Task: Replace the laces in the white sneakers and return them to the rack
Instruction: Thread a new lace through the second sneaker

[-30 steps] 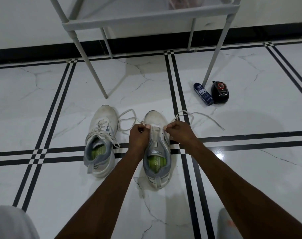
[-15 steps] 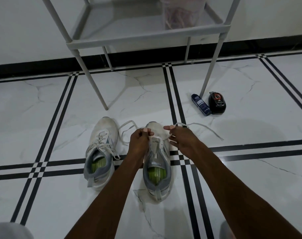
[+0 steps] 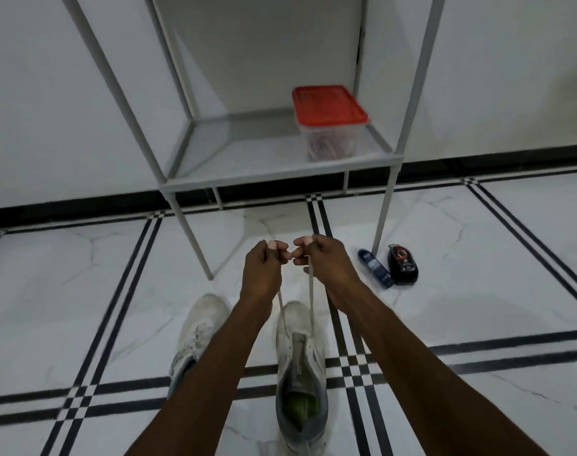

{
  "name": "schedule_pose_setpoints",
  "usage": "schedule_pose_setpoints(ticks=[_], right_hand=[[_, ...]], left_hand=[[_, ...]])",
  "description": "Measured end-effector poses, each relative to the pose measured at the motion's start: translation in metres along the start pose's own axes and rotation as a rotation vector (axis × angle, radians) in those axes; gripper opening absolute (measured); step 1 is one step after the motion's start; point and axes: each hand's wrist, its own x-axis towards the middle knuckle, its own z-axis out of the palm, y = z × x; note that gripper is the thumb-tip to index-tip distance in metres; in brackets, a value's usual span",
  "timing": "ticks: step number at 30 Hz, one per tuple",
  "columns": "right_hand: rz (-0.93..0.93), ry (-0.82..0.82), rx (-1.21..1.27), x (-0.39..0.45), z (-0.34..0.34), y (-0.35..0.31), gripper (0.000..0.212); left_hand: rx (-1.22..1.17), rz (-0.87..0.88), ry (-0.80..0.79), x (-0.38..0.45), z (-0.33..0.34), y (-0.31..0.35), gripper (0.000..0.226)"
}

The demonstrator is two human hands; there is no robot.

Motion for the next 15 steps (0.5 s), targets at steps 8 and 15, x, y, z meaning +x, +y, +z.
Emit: schedule_pose_setpoints(ticks=[8, 15], right_hand=[[-0.191, 0.057, -0.045, 0.005, -0.003, -0.108, 0.032], [-0.273, 0.091, 0.046, 0.01, 0.002, -0.188, 0.025]], left_hand=[[-0.034, 0.186, -0.006, 0.021, -0.005, 0.113, 0.037], [-0.028, 0.327, 0.024, 0.032, -0.015, 0.194, 0.034]])
